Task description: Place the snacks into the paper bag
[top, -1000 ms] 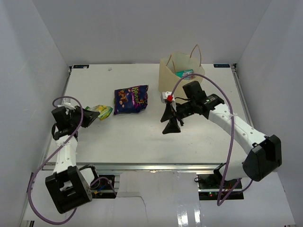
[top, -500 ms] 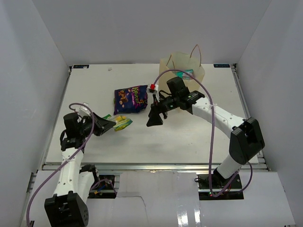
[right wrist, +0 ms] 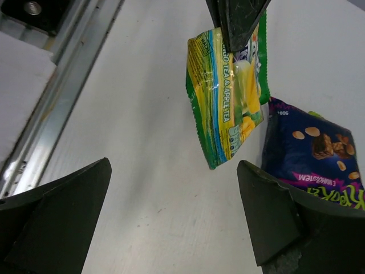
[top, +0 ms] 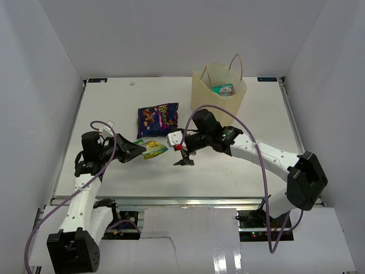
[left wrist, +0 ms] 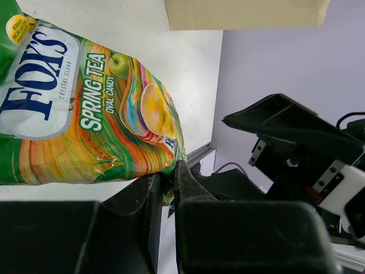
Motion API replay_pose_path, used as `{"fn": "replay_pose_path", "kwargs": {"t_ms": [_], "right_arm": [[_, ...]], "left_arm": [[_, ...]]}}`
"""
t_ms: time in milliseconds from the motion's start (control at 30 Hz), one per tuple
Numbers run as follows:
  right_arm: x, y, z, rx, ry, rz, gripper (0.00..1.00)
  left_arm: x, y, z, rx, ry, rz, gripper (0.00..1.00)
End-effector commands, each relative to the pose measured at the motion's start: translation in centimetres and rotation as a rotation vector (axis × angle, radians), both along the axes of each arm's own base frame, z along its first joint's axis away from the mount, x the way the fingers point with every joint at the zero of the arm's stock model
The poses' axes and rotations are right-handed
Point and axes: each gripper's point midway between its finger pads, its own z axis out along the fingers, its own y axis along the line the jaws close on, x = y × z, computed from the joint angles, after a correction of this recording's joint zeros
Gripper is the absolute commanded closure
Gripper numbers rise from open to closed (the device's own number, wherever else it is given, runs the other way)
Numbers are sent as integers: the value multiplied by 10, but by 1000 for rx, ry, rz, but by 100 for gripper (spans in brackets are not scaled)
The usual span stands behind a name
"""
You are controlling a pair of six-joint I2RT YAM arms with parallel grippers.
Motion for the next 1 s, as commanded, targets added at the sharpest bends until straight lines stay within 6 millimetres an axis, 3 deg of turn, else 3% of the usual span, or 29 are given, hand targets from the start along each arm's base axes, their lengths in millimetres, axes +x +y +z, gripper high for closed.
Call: {"fn": "replay_pose_path", "kwargs": {"t_ms": [0,100,300,400,467,600,700,800,900,967], "right_arm": [[23,22,13,71,-235,-88,3],[38,43,24,143,-314,-232,3],[45,66,12,148,-333,-287,1],[53,74,14,147,-343,-309,0],[54,78,4,123,-333,-304,0],[53,83,0,127,-331,-297,7],[52,87,-3,125,-324,-286,15],[52,93,-3,129,-308,-280,33],[49,97,3,142,-285,-269,59],[48,99,8,150,-276,-266,69]], "left_arm": [[1,-9,28,-44,-45,-42,100],[0,-12,33,-60,-39,-55,100],[-4,-16,41,-85,-35,-71,100],[-6,-17,43,-92,-36,-79,100],[-6,-18,45,-95,-39,-84,100],[-7,-19,48,-102,-41,-89,100],[-8,-19,53,-107,-50,-94,100],[-8,-20,56,-111,-52,-95,100],[-8,-20,57,-116,-51,-94,100],[-9,-20,56,-119,-45,-91,100]]}}
